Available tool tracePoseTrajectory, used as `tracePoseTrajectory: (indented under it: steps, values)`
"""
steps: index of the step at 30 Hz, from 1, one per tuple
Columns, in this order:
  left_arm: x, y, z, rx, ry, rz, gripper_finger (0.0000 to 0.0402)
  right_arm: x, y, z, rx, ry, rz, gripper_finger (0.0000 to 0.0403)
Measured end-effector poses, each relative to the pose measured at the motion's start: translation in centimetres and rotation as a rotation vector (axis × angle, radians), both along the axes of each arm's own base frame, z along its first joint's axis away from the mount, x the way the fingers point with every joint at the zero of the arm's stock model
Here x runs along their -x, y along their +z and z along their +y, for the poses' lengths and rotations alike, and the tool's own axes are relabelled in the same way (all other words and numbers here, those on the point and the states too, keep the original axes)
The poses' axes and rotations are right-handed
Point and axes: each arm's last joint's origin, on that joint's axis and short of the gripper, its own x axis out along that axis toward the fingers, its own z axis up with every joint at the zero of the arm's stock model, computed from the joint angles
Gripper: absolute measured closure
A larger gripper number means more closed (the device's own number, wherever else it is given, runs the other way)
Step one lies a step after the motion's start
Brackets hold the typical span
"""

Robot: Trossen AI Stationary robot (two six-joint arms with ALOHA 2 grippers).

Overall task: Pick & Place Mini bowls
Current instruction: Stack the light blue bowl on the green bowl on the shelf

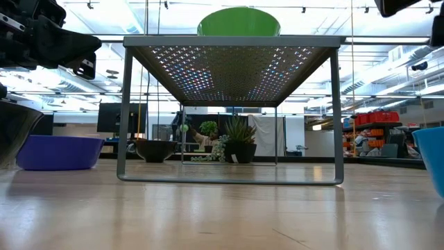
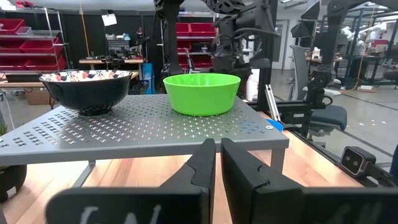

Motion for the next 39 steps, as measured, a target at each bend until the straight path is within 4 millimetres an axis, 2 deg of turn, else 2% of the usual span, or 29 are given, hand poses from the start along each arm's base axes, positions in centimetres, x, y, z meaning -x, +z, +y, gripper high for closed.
tracePoseTrajectory:
  steps: [4, 15, 29, 34, 39]
  values:
    - [0.0, 0.0, 0.0, 0.000, 0.000, 0.000, 0.0372, -0.6, -0.2, 0.9, 0.015, -0.005, 0.005, 0.0302]
    - [0.0, 0.0, 0.0, 0.000, 0.000, 0.000, 0.0372, -1.1, -2.5, 2.6, 0.087, 0.050, 0.104, 0.0299]
    - [0.0, 0.0, 0.0, 0.000, 0.000, 0.000, 0.0372, -1.6, -3.2, 2.8, 0.120, 0.046, 0.085, 0.0191]
    - [0.0, 0.0, 0.0, 0.000, 0.000, 0.000, 0.0372, -2.1, -4.2, 3.2, 0.121, 0.066, 0.080, 0.0184]
    - [0.0, 0.0, 0.0, 0.000, 0.000, 0.000, 0.0372, -2.5, -5.3, 3.5, 0.139, 0.087, 0.098, 0.0193]
